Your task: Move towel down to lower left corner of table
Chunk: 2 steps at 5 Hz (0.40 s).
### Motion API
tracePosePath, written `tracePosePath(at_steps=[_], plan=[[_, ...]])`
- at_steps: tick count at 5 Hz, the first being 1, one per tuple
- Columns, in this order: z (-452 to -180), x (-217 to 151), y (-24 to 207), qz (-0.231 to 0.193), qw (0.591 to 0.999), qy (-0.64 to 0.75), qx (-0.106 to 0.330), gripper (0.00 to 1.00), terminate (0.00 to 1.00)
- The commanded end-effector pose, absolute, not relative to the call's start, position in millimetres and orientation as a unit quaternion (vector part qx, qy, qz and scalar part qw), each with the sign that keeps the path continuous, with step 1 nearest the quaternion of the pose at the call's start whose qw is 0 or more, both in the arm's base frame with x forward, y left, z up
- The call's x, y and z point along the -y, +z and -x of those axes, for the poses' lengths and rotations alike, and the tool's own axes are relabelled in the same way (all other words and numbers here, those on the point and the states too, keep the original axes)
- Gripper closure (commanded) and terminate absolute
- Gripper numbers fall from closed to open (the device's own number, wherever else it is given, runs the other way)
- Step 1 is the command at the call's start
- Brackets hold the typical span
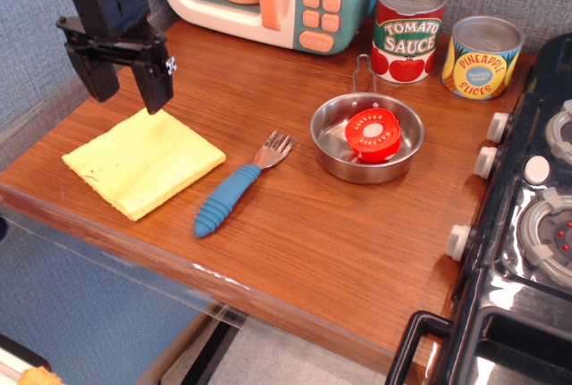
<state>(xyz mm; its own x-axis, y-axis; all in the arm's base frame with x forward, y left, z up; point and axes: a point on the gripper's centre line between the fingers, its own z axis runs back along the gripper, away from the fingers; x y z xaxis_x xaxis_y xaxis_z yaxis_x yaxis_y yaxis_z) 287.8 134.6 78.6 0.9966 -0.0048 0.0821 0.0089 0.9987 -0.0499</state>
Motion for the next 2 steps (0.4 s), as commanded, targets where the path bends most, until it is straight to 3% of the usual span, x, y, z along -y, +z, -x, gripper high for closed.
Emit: tracePosePath(at_steps=[1,2], plan=[[-290.0,-137.6,93.2,-0.017,0.998,-0.026,0.051,0.0,0.0],[-290.0,-137.6,93.2,-0.017,0.998,-0.026,0.051,0.0,1.0]])
